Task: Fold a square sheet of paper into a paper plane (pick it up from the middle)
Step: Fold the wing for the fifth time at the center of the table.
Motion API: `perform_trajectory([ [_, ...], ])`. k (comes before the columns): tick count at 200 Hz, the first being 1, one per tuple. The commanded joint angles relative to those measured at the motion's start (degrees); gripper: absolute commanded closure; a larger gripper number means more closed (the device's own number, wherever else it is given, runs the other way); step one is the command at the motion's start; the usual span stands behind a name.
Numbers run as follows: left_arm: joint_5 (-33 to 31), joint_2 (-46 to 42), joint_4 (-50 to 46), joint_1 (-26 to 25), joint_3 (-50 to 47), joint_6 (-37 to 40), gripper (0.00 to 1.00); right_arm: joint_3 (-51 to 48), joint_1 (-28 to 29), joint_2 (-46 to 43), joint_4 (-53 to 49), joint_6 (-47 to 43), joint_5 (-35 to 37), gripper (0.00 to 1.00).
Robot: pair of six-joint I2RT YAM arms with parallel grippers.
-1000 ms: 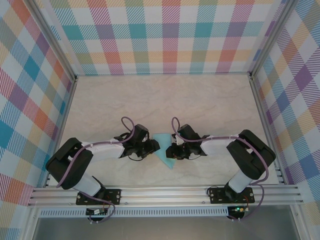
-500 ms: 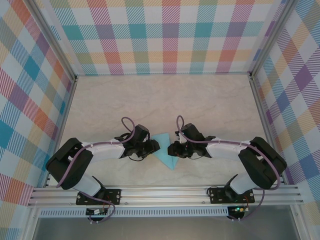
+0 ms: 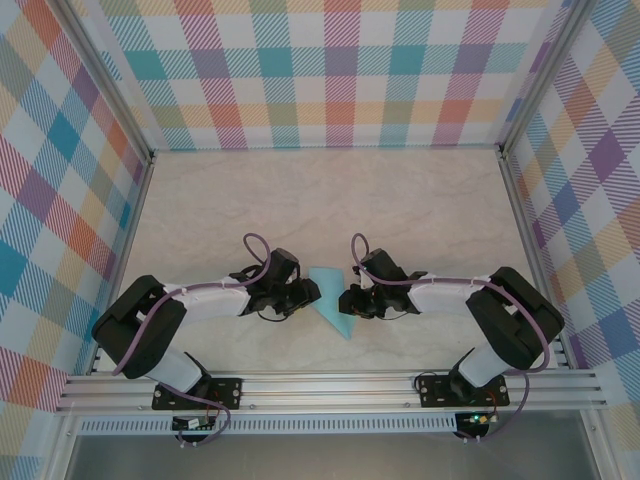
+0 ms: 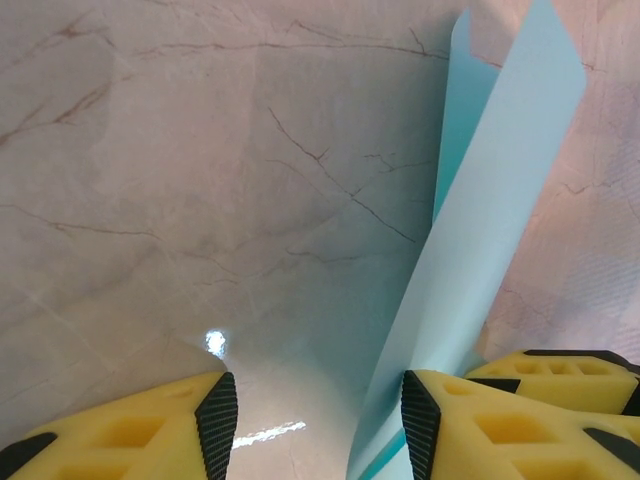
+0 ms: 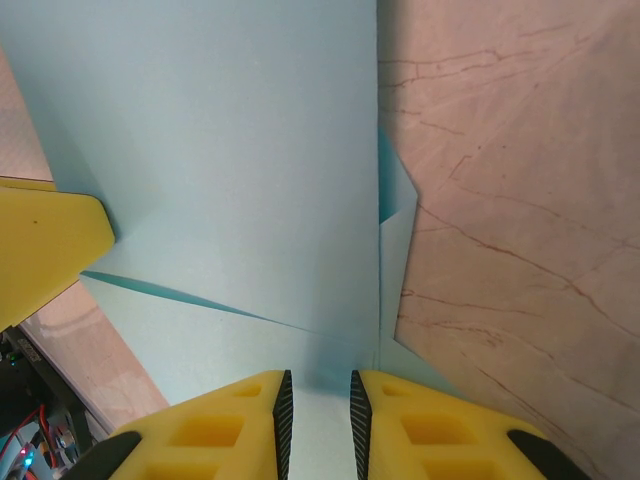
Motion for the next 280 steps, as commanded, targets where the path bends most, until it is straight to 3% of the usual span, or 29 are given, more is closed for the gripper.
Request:
perform_trajectory([
  [1, 2.05, 2.10, 2.31, -1.37, 1.82, 0.78, 0.51, -1.02, -0.39, 0.61, 0.42, 0.15, -0.31, 0.75],
  [75, 5.96, 6.21, 5.39, -2.49, 6.29, 1.76, 0.64, -1.25, -0.39, -0.52, -0.24, -0.81, 0.09, 0.74],
  [122, 2.12, 5.66, -0.34, -2.65, 9.16, 1.27, 0.97, -0.28, -0.13, -5.65, -4.57, -5.35, 3.14, 0.71],
  [159, 1.66, 5.63, -2.50, -2.65, 10.33, 0.80, 0.99, -0.27, 2.49, -14.18, -11.57, -9.93, 12.94, 0.58],
  [184, 1.41, 5.88, -3.54, -2.64, 10.92, 0.84, 0.99, -2.31, 7.02, -18.97, -11.09, -11.70, 19.83, 0.41],
  [244, 2.42, 7.10, -3.95, -2.63, 12.36, 0.88, 0.99, 2.61, 23.27, -11.07, -10.34, -22.59, 39.61, 0.45],
  [280, 2.94, 7.70, -3.75, -2.60, 12.74, 0.84, 0.99, 6.21, 26.99, -5.70, -11.05, -23.84, 46.34, 0.47],
])
